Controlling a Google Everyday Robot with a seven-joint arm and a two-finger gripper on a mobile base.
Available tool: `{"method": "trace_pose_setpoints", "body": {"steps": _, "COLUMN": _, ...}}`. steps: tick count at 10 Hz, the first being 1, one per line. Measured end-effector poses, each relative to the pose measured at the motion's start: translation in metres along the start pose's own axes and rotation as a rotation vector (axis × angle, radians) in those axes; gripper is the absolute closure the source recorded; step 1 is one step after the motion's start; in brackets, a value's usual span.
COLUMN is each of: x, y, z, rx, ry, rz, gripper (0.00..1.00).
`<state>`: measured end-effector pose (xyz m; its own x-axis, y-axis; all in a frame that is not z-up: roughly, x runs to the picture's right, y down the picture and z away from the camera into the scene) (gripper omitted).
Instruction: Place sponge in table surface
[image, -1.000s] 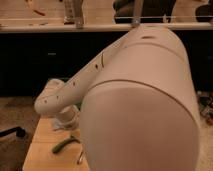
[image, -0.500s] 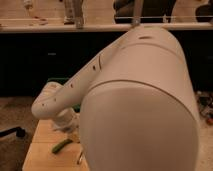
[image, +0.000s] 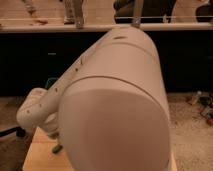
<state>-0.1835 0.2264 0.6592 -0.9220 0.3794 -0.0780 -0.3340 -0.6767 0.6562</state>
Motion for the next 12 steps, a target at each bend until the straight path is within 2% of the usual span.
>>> {"method": "trace_pose_setpoints", "body": {"steps": 5, "x": 0.038, "y": 0.001, "z": 0.012, "rx": 0.013, "ry": -0.029, "rz": -0.148, "gripper": 1.00}}
{"method": "trace_pose_setpoints", "body": {"steps": 9, "x": 0.065, "y": 0.010, "z": 0.021, "rx": 0.034, "ry": -0.064, "rz": -0.204, "gripper": 1.00}}
{"method": "trace_pose_setpoints", "body": {"steps": 12, "x": 0.084, "y": 0.019, "z": 0.025, "rx": 0.047, "ry": -0.064, "rz": -0.235, "gripper": 1.00}}
